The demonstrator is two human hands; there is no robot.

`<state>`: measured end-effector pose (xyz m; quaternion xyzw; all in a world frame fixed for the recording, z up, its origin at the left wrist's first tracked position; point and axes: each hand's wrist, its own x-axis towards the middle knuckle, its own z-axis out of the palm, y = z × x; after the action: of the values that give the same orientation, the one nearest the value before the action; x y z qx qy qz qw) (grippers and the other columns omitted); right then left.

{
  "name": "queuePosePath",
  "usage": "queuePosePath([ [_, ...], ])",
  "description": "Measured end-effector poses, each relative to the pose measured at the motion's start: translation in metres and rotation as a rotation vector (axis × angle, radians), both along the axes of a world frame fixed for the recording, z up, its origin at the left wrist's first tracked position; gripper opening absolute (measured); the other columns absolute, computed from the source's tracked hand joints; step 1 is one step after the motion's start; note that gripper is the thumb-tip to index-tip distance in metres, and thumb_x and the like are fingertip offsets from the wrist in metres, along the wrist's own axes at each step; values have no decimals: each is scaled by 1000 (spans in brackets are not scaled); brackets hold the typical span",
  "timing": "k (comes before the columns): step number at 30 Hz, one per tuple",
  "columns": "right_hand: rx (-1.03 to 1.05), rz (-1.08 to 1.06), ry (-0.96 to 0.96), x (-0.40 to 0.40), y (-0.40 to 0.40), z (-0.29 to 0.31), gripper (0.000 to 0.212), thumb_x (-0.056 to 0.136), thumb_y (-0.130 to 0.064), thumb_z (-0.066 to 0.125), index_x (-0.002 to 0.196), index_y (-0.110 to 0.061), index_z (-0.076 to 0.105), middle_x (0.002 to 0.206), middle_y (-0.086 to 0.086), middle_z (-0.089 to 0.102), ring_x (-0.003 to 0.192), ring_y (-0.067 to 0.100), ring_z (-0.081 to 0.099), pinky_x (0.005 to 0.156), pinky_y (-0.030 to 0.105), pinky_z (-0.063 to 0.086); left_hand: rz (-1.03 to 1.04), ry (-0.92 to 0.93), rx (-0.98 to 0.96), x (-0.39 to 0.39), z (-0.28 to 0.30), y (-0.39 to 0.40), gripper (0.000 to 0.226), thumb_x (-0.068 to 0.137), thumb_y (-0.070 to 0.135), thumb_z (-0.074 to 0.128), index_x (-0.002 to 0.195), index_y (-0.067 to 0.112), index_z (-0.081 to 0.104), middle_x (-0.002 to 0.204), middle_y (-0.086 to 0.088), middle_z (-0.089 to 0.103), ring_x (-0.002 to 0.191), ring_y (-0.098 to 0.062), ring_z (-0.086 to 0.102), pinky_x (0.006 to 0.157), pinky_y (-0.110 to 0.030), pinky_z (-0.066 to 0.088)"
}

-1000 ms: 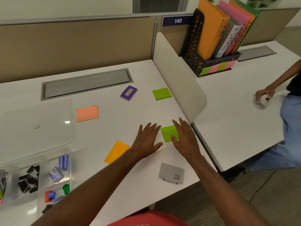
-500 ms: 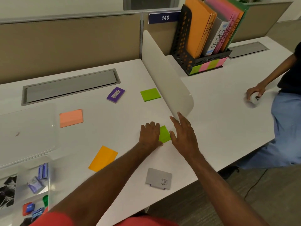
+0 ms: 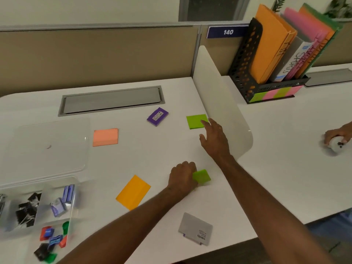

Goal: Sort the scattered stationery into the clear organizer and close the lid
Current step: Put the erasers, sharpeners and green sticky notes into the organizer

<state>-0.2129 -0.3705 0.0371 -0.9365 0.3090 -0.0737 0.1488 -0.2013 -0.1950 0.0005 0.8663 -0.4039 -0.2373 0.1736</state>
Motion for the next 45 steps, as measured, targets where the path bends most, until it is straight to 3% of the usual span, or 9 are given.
queuePosePath([
  [9, 130, -115, 189, 78, -34, -22, 53, 94, -32, 57, 141, -13, 45, 141, 16, 43, 127, 37, 43, 98, 44, 44, 183, 397, -149, 16, 24, 50, 21, 79, 25, 77, 92, 17, 62, 92, 2, 60, 85, -16, 55, 71, -33, 46],
  [13, 26, -197, 246, 90, -27, -29, 59, 94, -44, 56, 135, -4, 44, 131, 21, 49, 121, 38, 47, 92, 45, 46, 367, 602, -274, 31, 37, 73, 17, 86, 18, 75, 85, 14, 58, 89, -9, 60, 75, -19, 61, 52, -31, 52],
  [17, -29, -192, 247, 94, -18, -34, 62, 89, -45, 64, 132, -3, 45, 130, 21, 48, 119, 36, 47, 88, 45, 47, 516, 689, -359, 47, 45, 95, 12, 90, 13, 70, 86, 8, 59, 83, -11, 60, 71, -21, 65, 56, -36, 57],
  [26, 231, -363, 416, 96, -22, -22, 103, 57, -53, 90, 139, -20, 37, 137, 16, 42, 129, 35, 43, 103, 44, 38, 845, 1027, -575, 68, 59, 128, 7, 93, 15, 66, 93, 7, 66, 90, -14, 70, 83, -26, 69, 61, -38, 58],
  [32, 466, -554, 192, 77, -12, -28, 98, 66, -23, 92, 143, -13, 33, 142, 23, 38, 127, 41, 47, 101, 43, 43, 895, 1055, -652, 72, 67, 158, 11, 92, 15, 65, 99, 7, 66, 101, -19, 71, 95, -33, 68, 72, -44, 60],
  [36, 533, -610, -55, 59, 4, -31, 88, 73, 0, 83, 147, -8, 36, 143, 23, 48, 129, 38, 50, 105, 43, 41, 873, 1049, -681, 76, 72, 191, 13, 92, 17, 66, 101, 9, 67, 104, -19, 72, 95, -32, 70, 66, -39, 59],
  [38, 694, -679, -210, 52, 14, -34, 78, 75, 7, 77, 143, -9, 42, 135, 21, 55, 103, 35, 62, 89, 42, 52, 870, 1043, -681, 81, 72, 210, 13, 91, 18, 67, 102, 9, 68, 102, -17, 73, 93, -30, 71, 65, -38, 58],
  [41, 1107, -758, -406, 47, 41, -30, 57, 81, 17, 66, 129, -9, 49, 102, 19, 59, 64, 20, 53, 47, 26, 55, 871, 1052, -686, 90, 70, 244, 15, 92, 18, 66, 104, 9, 68, 102, -14, 73, 93, -28, 71, 66, -40, 60],
  [45, 1324, -709, -423, 52, 94, -29, 54, 88, 16, 57, 140, 2, 48, 94, 19, 62, 74, 20, 56, 69, 33, 54, 885, 1073, -678, 104, 68, 293, 15, 92, 17, 67, 103, 8, 68, 100, -13, 74, 89, -26, 73, 64, -41, 60],
])
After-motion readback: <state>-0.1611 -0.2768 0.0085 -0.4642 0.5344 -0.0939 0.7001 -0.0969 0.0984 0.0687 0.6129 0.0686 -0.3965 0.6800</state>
